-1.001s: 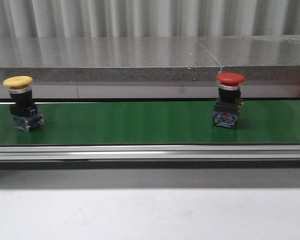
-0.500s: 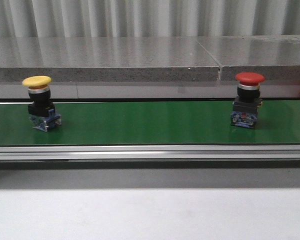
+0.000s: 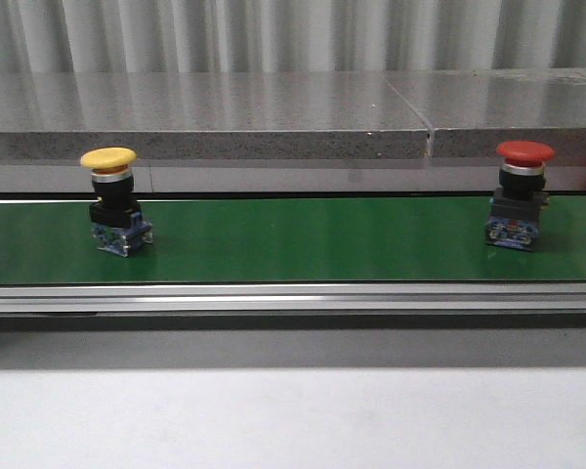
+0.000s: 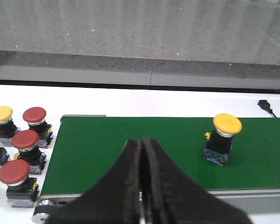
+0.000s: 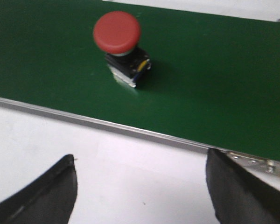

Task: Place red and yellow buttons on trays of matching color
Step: 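Reach the right gripper toward the red button arriving on the belt, then grasp the red button and carry it over the red tray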

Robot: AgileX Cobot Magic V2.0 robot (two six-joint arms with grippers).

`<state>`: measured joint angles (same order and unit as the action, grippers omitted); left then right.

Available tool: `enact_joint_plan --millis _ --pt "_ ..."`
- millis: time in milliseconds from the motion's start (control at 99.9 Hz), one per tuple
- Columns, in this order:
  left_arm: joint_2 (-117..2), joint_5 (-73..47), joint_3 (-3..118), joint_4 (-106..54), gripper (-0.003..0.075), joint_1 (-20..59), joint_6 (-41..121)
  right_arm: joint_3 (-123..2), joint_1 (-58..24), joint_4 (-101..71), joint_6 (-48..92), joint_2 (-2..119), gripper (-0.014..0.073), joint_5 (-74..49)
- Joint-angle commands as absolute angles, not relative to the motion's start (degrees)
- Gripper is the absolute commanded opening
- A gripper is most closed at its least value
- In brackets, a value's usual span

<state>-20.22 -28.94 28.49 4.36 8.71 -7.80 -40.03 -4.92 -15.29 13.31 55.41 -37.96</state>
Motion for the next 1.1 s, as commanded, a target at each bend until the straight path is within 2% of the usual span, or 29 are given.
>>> enact_joint_plan --millis 0,490,570,741,811,1091 --pt "-20.58 -24.79 29.94 4.37 -0.0021 9.35 -7.94 -43.25 -5.99 -17.32 14.93 58.4 0.0573 -33.54" --pt "-20.58 -24.79 29.94 4.37 -0.0021 9.35 -7.94 -56.32 -6.0 -15.42 17.18 77.58 0.0565 -30.55" --pt "-20.58 -24.79 29.94 4.37 -0.0021 9.35 -7.94 -57.15 -6.0 -14.55 17.13 80.06 0.0511 -30.29" --pt "-20.58 -24.79 29.94 4.37 -0.0021 9.35 -7.94 -57.61 -6.0 -14.3 17.13 82.14 0.0296 -30.66" --pt "-20.58 -24.79 29.94 4.37 -0.0021 9.35 -7.94 -57.68 -5.65 -14.25 17.07 82.08 0.0234 -30.75" --pt "-20.58 -24.79 29.94 4.37 -0.0021 9.35 -7.94 -63.93 1.77 -14.12 16.95 82.0 0.022 -34.6"
